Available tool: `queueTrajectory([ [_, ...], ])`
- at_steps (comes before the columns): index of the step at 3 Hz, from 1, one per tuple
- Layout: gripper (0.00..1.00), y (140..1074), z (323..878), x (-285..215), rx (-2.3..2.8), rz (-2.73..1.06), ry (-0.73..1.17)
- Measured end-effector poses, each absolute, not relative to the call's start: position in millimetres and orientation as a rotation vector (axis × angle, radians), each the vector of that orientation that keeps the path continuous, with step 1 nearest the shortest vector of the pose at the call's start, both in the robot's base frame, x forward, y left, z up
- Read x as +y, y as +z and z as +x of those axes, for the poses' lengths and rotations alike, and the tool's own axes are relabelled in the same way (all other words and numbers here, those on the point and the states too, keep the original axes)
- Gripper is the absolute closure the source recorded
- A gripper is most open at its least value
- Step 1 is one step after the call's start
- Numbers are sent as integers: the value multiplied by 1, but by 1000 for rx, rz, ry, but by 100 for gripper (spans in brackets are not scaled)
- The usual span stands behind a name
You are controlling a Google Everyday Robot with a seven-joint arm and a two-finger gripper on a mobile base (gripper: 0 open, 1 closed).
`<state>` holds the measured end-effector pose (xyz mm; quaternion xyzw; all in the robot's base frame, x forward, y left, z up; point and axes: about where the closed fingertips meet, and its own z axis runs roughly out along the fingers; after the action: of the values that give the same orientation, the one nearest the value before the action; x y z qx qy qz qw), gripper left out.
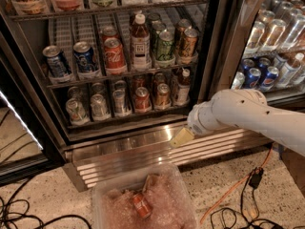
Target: Pick orange can from bottom shelf of fridge
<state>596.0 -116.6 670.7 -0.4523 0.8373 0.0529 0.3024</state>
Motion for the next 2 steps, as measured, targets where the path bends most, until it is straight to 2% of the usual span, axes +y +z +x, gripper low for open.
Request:
queueTrajectory([
  [2, 0, 640, 635, -113, 2215, -1092, 114],
])
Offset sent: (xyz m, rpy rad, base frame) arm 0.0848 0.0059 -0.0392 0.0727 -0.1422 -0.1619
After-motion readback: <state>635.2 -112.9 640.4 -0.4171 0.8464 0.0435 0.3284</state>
